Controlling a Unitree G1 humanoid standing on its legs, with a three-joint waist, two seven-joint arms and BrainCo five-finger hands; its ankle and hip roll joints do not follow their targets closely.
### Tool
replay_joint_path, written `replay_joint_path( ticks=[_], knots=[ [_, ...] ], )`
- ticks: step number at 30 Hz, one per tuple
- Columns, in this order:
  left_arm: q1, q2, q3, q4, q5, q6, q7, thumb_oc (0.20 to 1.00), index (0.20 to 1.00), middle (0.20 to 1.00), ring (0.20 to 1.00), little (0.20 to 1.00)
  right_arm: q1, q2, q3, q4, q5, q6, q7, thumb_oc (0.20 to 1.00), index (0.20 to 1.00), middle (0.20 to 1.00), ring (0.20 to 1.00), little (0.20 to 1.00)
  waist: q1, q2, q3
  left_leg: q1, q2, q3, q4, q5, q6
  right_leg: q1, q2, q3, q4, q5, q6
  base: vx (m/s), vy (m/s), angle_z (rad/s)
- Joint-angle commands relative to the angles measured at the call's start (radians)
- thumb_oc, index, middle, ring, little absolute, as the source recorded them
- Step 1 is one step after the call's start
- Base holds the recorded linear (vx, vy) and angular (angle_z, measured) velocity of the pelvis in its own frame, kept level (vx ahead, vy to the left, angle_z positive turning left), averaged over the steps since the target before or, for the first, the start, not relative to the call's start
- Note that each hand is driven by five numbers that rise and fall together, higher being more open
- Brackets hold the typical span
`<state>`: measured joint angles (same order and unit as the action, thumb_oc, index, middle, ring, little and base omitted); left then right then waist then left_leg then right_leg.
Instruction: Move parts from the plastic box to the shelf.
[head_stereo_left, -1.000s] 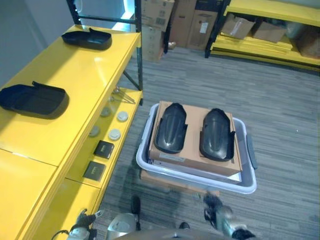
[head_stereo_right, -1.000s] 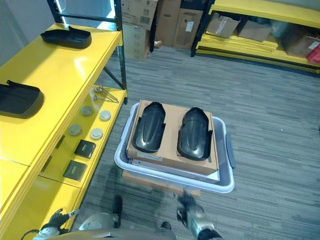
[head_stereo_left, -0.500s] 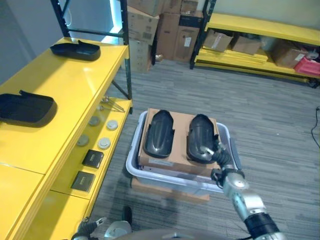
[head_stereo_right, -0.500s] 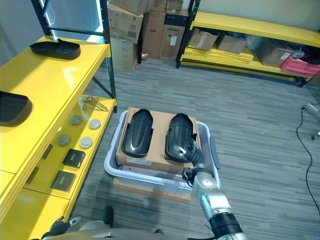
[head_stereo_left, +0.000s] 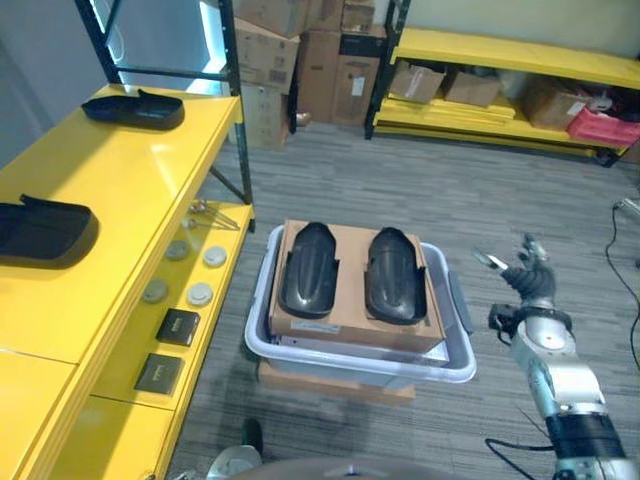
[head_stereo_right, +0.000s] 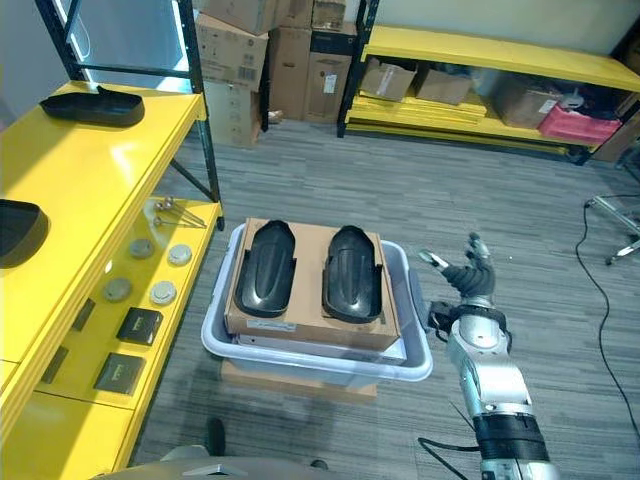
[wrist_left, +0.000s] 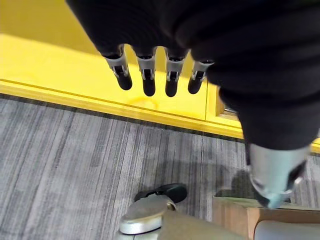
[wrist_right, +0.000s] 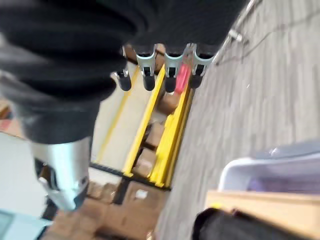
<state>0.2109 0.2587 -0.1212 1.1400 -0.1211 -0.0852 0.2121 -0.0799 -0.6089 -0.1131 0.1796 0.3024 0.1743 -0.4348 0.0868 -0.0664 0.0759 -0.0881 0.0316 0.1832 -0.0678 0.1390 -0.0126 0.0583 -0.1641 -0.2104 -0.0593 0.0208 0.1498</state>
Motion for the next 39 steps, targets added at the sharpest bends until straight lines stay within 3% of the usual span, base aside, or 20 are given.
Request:
replay_joint_path(
  ticks=[1,6,12,20,27,34,39],
  knots=[
    [-0.130,0.038,-0.079,0.005,-0.055,-0.059,-0.014,1.000,1.000,1.000,1.000,1.000,-0.188,-0.096,0.023,0.045,-0.047,-0.140,-0.141,1.000,1.000,1.000,1.000,1.000,0.059,0.063,0.099,-0.074,0.010,-0.088,0.117,-0.174,0.000,-0.179,0.001,-0.088,0.094,-0.019,-0.014,-0.33,0.000,0.17],
    [-0.244,0.077,-0.156,-0.040,-0.137,-0.079,-0.036,1.000,1.000,1.000,1.000,1.000,-0.401,-0.172,0.088,0.300,0.084,-0.229,-0.214,1.000,1.000,1.000,1.000,1.000,0.091,0.085,0.207,-0.248,-0.007,-0.147,0.221,-0.163,-0.006,-0.300,-0.013,-0.107,0.132,0.000,-0.020,-0.26,-0.059,0.19],
    [-0.255,0.097,-0.204,-0.092,-0.176,-0.109,-0.050,1.000,1.000,1.000,1.000,1.000,-0.518,-0.210,0.146,0.495,0.156,-0.276,-0.222,1.000,1.000,1.000,1.000,1.000,0.132,0.120,0.257,-0.305,-0.023,-0.186,0.233,-0.151,-0.013,-0.345,-0.030,-0.130,0.160,-0.009,-0.020,-0.07,-0.005,0.13],
    [-0.221,0.088,-0.218,-0.111,-0.187,-0.137,-0.086,1.000,1.000,1.000,1.000,1.000,-0.518,-0.209,0.165,0.546,0.128,-0.248,-0.213,1.000,1.000,1.000,1.000,1.000,0.140,0.142,0.266,-0.270,-0.033,-0.185,0.172,-0.133,-0.018,-0.332,-0.046,-0.131,0.147,-0.009,-0.010,0.01,0.058,0.12],
    [-0.202,0.091,-0.201,-0.124,-0.188,-0.135,-0.092,1.000,1.000,1.000,1.000,1.000,-0.467,-0.204,0.154,0.590,0.104,-0.257,-0.196,1.000,1.000,1.000,1.000,1.000,0.139,0.139,0.266,-0.247,-0.026,-0.172,0.151,-0.130,-0.021,-0.309,-0.044,-0.131,0.128,-0.004,-0.003,0.01,0.003,0.01],
    [-0.199,0.095,-0.178,-0.136,-0.187,-0.121,-0.099,1.000,1.000,1.000,1.000,1.000,-0.400,-0.164,0.142,0.577,0.102,-0.215,-0.186,1.000,1.000,1.000,1.000,1.000,0.133,0.128,0.268,-0.235,-0.018,-0.163,0.143,-0.131,-0.022,-0.295,-0.036,-0.127,0.117,-0.001,-0.001,0.00,-0.004,0.01],
    [-0.214,0.094,-0.185,-0.133,-0.182,-0.118,-0.093,1.000,1.000,1.000,1.000,1.000,-0.377,-0.134,0.159,0.645,0.105,-0.245,-0.166,1.000,1.000,1.000,1.000,1.000,0.136,0.122,0.275,-0.236,-0.016,-0.165,0.144,-0.131,-0.022,-0.289,-0.034,-0.131,0.110,0.004,0.000,0.01,-0.023,0.01]
  ],
)
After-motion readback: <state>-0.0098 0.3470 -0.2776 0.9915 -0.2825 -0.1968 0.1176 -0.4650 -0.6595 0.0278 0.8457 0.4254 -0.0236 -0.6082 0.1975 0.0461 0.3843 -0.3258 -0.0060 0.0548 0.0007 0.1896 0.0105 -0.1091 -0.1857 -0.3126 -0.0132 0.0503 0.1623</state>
